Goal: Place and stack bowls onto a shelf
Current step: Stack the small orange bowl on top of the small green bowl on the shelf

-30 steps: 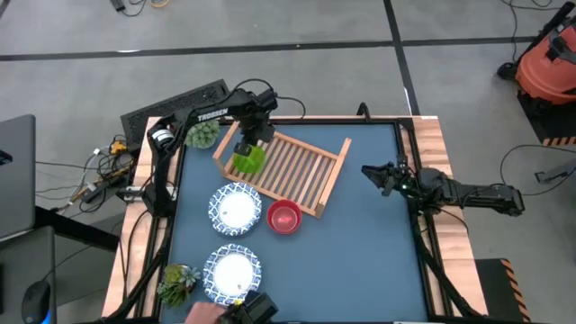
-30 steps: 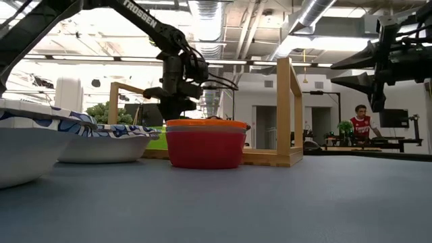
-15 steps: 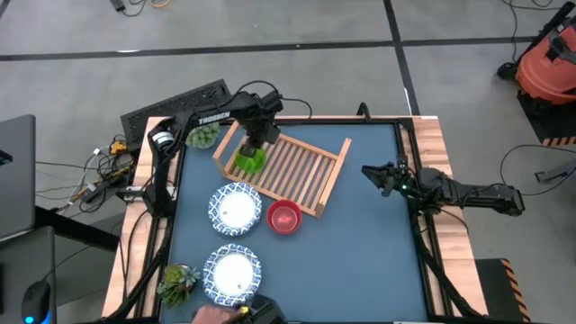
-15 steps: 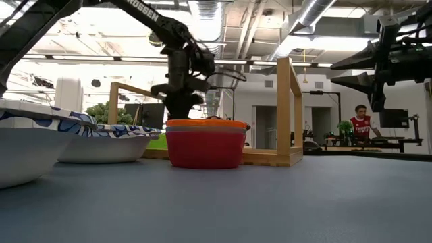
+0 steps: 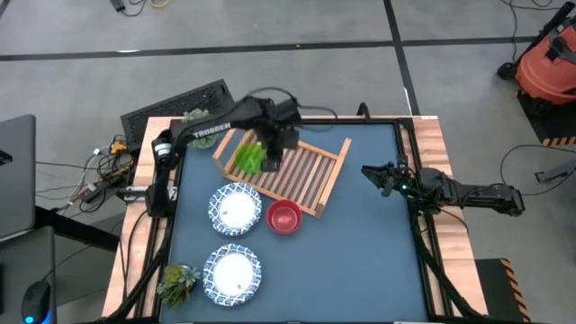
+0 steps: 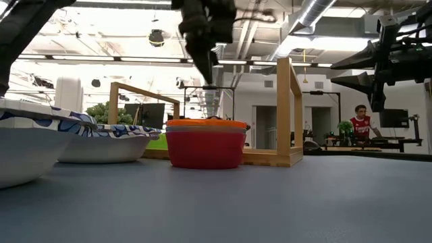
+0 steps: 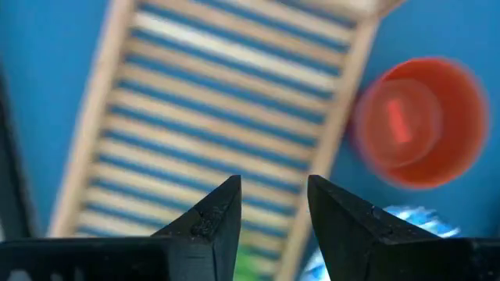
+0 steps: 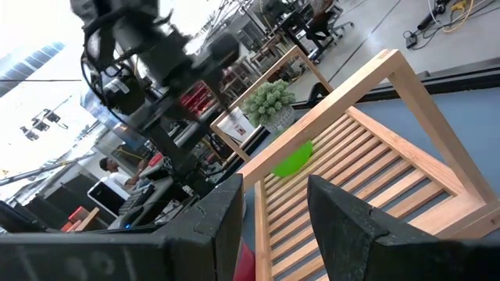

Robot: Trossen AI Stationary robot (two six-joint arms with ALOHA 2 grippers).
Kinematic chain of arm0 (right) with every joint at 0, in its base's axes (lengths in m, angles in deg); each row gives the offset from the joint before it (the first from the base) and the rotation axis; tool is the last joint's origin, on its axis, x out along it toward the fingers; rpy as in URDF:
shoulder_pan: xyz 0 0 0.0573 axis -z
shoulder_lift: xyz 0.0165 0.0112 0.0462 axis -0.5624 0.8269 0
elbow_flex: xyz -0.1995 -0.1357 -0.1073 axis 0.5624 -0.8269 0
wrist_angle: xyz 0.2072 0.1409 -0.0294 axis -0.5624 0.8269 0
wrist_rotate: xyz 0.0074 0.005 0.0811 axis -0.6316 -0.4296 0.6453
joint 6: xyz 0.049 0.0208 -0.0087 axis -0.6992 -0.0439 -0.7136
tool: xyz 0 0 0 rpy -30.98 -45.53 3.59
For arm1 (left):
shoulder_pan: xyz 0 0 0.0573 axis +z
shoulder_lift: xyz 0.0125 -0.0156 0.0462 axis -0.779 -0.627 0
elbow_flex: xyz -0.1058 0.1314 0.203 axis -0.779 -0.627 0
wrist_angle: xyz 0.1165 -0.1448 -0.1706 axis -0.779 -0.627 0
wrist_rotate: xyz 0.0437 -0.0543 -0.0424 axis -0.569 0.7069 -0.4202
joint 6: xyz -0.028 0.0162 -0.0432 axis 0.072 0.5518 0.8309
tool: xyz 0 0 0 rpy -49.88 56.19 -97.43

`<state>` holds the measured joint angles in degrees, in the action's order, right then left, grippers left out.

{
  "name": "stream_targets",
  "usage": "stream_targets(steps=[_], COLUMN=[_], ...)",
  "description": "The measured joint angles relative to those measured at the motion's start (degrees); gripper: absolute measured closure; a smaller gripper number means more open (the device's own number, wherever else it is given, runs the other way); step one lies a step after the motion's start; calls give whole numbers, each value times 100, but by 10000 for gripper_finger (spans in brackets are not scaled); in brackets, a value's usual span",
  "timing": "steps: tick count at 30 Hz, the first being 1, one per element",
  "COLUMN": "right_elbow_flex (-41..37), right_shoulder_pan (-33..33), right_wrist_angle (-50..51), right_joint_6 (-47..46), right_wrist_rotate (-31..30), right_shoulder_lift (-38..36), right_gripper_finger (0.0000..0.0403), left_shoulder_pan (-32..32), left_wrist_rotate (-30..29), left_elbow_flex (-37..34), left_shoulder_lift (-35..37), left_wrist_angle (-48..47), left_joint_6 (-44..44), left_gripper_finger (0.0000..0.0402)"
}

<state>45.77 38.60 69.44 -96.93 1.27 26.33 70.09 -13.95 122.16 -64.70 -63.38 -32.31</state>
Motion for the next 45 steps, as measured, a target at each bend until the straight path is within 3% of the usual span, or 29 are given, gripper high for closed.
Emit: stream_targets(steps=[8, 15, 24, 34, 45], right_elbow_flex=[0, 0, 0, 0, 0], right_shoulder_pan=[0, 0, 0, 0, 0], right_wrist_angle=[2, 4, 4, 3, 2], right_joint_6=[0, 0, 2, 18, 17], right_wrist_rotate=[25, 39, 37, 35, 33], right_shoulder_lift=[0, 0, 0, 0, 0], right_gripper_finger=[232, 232, 232, 232, 232], left_shoulder_pan=[-1210, -1851, -1738, -1635, -1539], left_wrist_rotate=[-179, -1000, -1267, -868, -861], left_elbow_flex=[-541, -1510, -1708, -2218, -2240], left_shoulder_lift=[-4, -18, -16, -9, -9], left_wrist_angle=[340, 1263, 1472, 1809, 1890], left_joint_6=[983, 1709, 1517, 1659, 1366], left_gripper_finger=[269, 269, 269, 269, 269])
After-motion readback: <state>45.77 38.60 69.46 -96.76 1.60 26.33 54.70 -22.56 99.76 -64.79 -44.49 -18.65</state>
